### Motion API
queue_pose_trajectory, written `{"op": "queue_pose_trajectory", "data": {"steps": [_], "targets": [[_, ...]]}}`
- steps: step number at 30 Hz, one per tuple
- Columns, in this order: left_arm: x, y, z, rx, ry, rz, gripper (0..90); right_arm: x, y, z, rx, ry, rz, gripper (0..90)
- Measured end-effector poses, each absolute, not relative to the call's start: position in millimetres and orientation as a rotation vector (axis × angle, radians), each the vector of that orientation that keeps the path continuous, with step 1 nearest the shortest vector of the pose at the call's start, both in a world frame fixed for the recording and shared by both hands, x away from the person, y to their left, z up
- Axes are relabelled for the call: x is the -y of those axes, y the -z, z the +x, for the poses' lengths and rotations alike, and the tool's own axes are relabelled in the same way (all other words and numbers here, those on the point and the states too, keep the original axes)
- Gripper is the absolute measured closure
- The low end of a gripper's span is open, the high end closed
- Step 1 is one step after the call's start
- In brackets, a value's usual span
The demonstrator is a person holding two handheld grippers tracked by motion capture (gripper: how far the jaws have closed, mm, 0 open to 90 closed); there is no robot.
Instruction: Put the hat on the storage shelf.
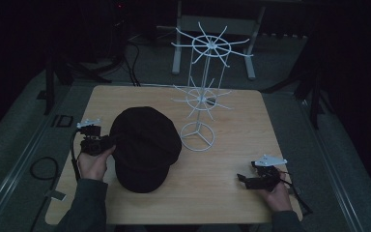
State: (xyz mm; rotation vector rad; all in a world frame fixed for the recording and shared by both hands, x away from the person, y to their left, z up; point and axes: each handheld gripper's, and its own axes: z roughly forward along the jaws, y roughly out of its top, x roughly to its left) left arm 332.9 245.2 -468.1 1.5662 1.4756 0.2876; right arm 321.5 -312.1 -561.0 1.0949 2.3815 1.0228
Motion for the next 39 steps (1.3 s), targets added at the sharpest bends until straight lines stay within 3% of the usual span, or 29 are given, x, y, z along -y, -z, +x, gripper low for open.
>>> {"op": "queue_pose_trajectory", "data": {"steps": [39], "targets": [[-265.7,419.4,329.4,-1.367,-0.331,1.429,75.2,312.2,561.0,321.6,-2.381,-1.024,1.094,15.9]]}}
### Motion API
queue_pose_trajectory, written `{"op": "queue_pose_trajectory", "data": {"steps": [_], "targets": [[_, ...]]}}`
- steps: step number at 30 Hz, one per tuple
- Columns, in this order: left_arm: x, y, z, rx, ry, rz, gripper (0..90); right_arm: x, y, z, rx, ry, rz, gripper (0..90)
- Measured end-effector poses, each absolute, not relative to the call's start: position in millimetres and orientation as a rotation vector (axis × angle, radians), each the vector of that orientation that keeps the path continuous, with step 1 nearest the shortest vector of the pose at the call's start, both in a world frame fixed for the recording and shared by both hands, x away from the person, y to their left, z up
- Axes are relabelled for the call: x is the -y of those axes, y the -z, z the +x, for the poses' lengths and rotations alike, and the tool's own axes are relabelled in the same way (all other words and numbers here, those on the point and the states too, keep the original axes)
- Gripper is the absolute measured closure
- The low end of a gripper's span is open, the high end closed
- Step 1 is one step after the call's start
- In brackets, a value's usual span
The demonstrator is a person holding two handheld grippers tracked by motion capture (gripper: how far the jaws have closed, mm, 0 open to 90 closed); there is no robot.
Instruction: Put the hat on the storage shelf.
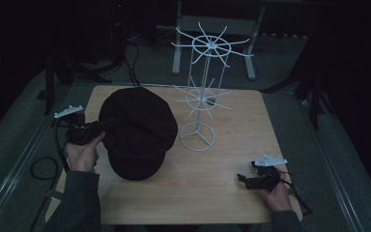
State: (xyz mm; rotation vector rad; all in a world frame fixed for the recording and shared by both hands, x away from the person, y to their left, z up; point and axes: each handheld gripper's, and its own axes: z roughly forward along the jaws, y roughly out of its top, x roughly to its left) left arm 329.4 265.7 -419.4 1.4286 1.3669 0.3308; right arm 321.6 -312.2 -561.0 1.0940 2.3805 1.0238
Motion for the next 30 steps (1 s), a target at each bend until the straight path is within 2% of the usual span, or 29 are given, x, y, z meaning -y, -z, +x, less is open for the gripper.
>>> {"op": "queue_pose_trajectory", "data": {"steps": [30], "targets": [[-279.7,387.9,328.0,-1.250,-0.307,1.319,75.1,312.4,561.0,321.8,-2.380,-1.026,1.093,15.9]]}}
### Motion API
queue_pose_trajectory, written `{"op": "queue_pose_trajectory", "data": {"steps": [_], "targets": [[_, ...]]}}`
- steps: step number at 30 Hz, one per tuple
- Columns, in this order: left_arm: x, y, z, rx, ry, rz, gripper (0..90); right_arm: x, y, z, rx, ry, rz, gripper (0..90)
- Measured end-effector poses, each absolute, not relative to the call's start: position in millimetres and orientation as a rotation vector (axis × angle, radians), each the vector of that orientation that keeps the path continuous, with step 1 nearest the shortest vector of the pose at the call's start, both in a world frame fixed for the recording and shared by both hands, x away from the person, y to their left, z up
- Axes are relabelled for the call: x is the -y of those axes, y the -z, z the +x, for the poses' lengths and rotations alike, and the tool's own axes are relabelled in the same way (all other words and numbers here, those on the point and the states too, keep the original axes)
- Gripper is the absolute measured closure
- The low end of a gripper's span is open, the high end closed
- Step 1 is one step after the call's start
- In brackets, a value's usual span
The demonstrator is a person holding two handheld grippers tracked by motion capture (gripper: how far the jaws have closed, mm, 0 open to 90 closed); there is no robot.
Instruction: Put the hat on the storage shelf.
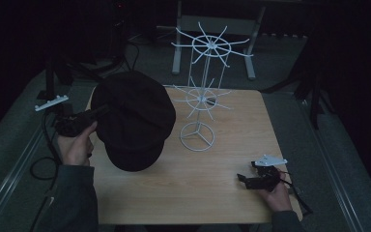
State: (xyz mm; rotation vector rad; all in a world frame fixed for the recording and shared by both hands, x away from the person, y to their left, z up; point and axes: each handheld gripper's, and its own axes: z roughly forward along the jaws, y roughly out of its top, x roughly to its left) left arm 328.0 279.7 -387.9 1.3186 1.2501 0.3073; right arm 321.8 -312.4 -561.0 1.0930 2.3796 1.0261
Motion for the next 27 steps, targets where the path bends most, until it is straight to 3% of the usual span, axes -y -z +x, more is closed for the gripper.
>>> {"op": "queue_pose_trajectory", "data": {"steps": [27], "targets": [[-275.6,362.7,335.2,-1.143,-0.285,1.311,75.0,312.3,561.0,321.8,-2.379,-1.026,1.094,15.9]]}}
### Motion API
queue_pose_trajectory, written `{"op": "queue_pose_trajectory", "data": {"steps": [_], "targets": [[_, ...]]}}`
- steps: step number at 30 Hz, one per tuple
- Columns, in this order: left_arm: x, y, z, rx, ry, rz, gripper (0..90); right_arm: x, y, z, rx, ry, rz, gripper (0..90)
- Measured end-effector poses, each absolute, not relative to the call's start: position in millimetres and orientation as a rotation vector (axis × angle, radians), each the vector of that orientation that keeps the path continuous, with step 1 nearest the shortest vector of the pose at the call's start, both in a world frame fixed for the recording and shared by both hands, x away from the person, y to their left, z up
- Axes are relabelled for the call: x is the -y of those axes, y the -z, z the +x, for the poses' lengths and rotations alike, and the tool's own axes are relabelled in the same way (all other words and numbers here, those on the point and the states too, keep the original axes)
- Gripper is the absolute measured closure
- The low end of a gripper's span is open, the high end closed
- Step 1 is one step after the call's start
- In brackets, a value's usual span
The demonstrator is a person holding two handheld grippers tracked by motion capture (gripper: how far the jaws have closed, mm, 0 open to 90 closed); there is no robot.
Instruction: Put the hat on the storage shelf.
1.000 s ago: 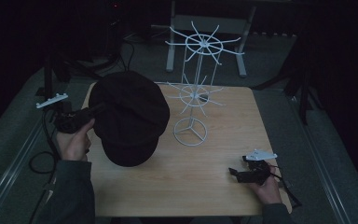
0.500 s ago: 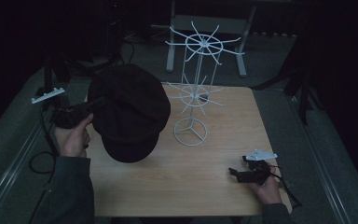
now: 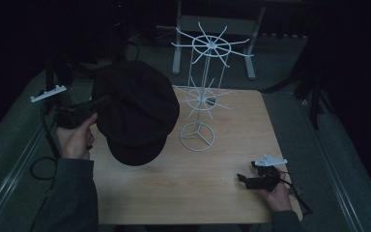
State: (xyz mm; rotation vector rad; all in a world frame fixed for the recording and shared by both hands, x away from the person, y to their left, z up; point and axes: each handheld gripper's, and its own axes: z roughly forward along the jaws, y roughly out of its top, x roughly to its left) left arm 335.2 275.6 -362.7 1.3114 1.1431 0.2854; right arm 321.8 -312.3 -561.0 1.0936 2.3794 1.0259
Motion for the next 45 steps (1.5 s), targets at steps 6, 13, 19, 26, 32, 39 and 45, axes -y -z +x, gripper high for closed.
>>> {"op": "queue_pose_trajectory", "data": {"steps": [6,13,19,26,32,39,45], "targets": [[-275.5,358.7,336.8,-1.120,-0.271,1.303,75.0,312.4,560.9,321.8,-2.381,-1.025,1.093,15.9],[-275.3,355.0,338.4,-1.086,-0.262,1.301,74.9,312.5,560.9,321.8,-2.381,-1.025,1.093,15.9],[-275.1,351.2,340.0,-1.067,-0.253,1.293,74.9,312.4,560.9,321.8,-2.381,-1.025,1.094,15.9],[-275.1,350.3,343.1,-1.040,-0.227,1.277,74.8,312.4,560.9,321.8,-2.381,-1.025,1.093,15.9],[-274.4,347.2,344.7,-1.020,-0.219,1.275,74.8,312.5,560.9,321.8,-2.381,-1.025,1.093,15.9],[-274.0,345.6,346.0,-0.992,-0.197,1.267,74.8,312.4,560.9,321.8,-2.381,-1.025,1.093,15.9],[-272.1,345.8,346.6,-0.957,-0.184,1.268,74.7,312.4,560.9,321.8,-2.380,-1.025,1.093,15.9]]}}
